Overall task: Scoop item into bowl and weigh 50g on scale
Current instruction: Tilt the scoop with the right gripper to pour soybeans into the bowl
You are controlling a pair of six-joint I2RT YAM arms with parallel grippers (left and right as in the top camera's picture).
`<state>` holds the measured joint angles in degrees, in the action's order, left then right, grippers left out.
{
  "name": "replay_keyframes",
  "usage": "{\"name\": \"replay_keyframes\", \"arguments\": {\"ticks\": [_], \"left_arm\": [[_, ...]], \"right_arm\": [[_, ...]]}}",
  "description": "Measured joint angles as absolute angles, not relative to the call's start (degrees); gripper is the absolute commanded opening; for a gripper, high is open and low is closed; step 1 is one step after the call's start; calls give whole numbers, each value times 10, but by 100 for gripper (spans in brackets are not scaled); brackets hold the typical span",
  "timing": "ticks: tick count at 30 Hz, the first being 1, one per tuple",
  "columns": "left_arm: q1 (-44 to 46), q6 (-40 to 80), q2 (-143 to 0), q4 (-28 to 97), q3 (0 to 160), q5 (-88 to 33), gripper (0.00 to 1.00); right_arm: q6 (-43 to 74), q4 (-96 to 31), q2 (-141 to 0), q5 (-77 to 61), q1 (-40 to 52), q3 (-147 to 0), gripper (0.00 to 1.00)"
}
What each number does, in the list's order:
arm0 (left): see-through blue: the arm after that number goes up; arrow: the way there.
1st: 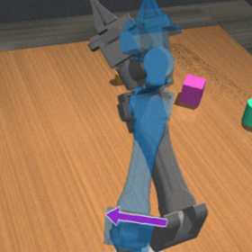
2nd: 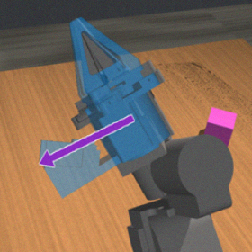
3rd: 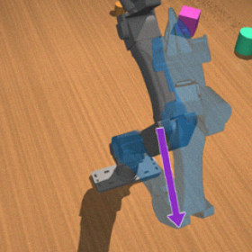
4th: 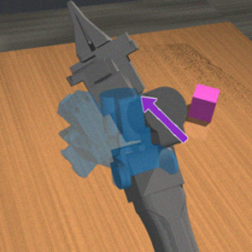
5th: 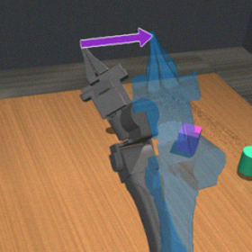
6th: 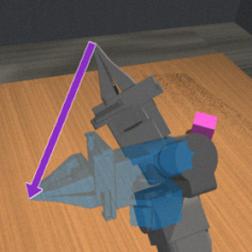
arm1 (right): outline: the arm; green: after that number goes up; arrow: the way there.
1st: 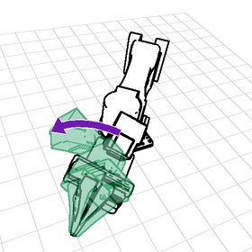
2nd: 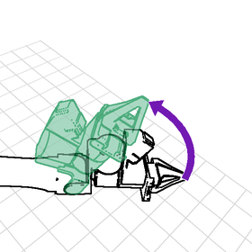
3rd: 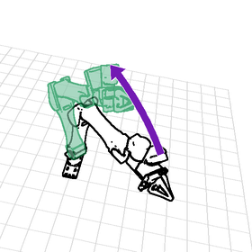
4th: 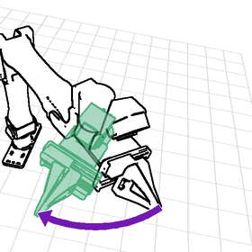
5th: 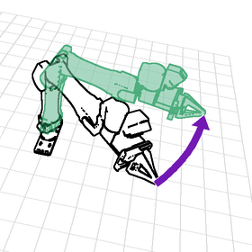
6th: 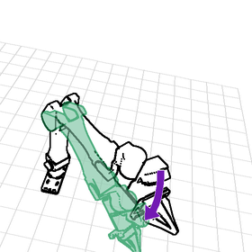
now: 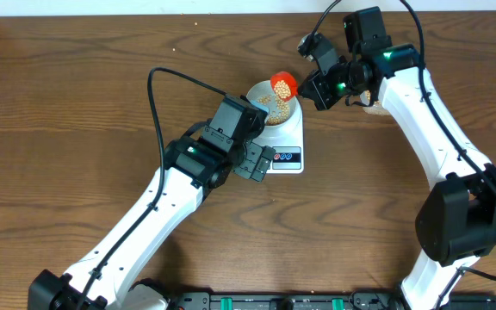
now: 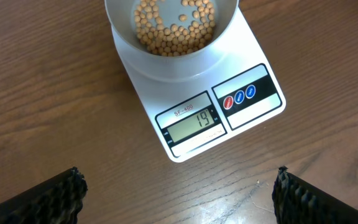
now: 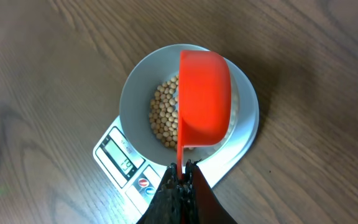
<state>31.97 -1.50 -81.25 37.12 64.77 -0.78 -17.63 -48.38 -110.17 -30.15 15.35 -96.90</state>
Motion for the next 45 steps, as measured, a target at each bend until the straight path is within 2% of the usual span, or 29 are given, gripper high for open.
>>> {"name": "replay_keyframes", "arguments": {"ticks": [45], "left_arm": [[320, -15, -813, 371, 648, -8, 98]], "right_arm": [[-306, -486, -1102, -299, 174, -969, 1]]}}
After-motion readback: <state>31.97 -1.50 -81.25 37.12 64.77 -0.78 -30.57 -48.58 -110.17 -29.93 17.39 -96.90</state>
